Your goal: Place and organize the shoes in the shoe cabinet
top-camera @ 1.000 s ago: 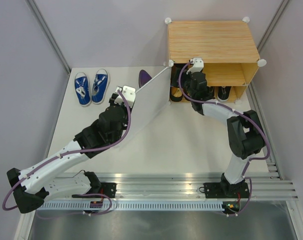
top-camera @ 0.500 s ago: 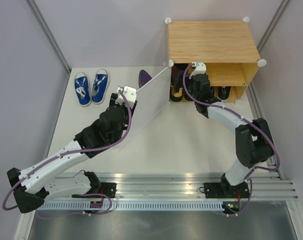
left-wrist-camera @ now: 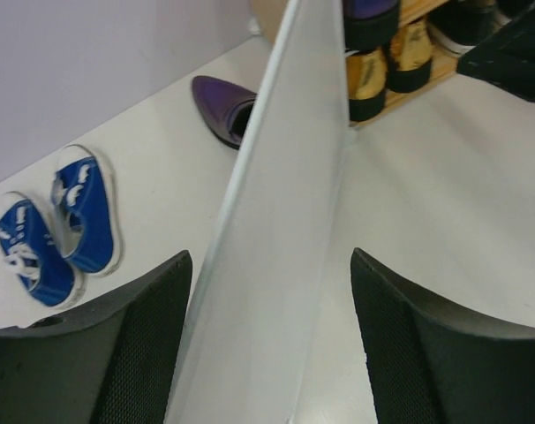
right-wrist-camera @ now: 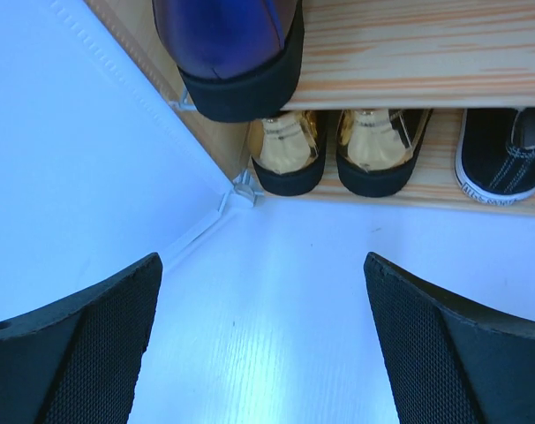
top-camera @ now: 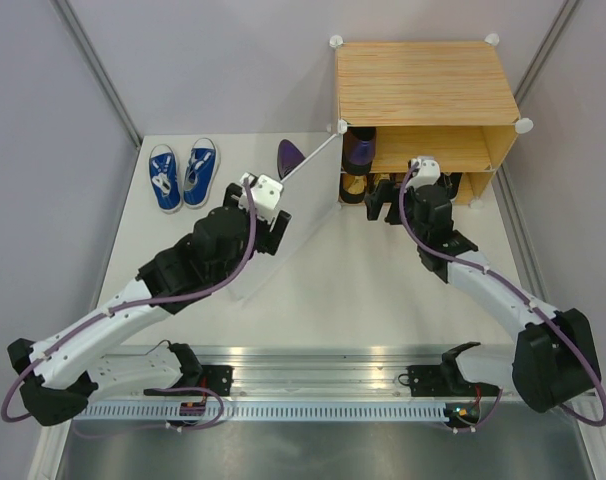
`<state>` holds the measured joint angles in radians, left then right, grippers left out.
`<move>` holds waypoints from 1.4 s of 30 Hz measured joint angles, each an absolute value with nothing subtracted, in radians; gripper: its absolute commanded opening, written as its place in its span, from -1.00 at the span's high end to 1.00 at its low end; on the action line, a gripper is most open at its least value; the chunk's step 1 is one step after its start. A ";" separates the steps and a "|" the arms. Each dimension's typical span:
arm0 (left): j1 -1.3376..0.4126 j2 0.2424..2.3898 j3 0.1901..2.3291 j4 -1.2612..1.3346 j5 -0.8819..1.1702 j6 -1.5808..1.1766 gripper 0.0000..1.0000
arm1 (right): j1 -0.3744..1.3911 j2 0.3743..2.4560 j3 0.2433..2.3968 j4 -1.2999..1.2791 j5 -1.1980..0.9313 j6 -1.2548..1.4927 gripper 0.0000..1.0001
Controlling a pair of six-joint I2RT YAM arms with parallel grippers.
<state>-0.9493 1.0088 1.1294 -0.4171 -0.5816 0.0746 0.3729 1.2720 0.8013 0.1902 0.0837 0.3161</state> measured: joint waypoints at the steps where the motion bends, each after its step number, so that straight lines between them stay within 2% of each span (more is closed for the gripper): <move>1: -0.950 1.006 1.142 -0.433 -0.541 0.067 -0.58 | 0.373 1.244 0.783 0.178 0.083 0.321 -0.96; 9: -0.951 0.981 1.216 -0.538 -0.156 0.034 -0.64 | 0.373 1.148 0.743 0.115 0.083 0.337 -0.96; 15: -0.951 1.057 1.242 -0.577 0.242 0.020 -0.66 | 0.373 1.138 0.728 0.093 0.083 0.346 -0.96; 21: -0.977 0.971 1.182 -0.590 0.487 0.047 -0.84 | 0.373 1.138 0.725 0.088 0.072 0.353 -0.96; 23: -0.979 0.866 1.140 -0.549 0.472 0.050 -0.99 | 0.373 1.138 0.724 0.088 0.066 0.353 -0.96; 26: -0.979 0.714 1.082 -0.451 0.330 0.043 -0.99 | 0.373 1.138 0.724 0.088 0.059 0.353 -0.96; 29: -0.968 0.685 1.084 -0.360 0.088 0.007 -0.99 | 0.373 1.137 0.724 0.085 0.057 0.353 -0.96; 32: -0.913 0.804 1.133 -0.345 -0.170 -0.060 -0.99 | 0.373 1.137 0.724 0.082 0.059 0.354 -0.96; 34: -0.825 0.945 1.211 -0.397 -0.266 -0.152 -0.99 | 0.373 1.137 0.722 0.082 0.062 0.354 -0.96; 39: -0.572 1.250 1.304 -0.476 -0.277 -0.409 -0.97 | 0.373 1.127 0.704 0.079 0.071 0.358 -0.96; 42: -0.520 1.375 1.315 -0.487 -0.261 -0.512 -0.96 | 0.373 1.110 0.693 0.074 0.078 0.367 -0.96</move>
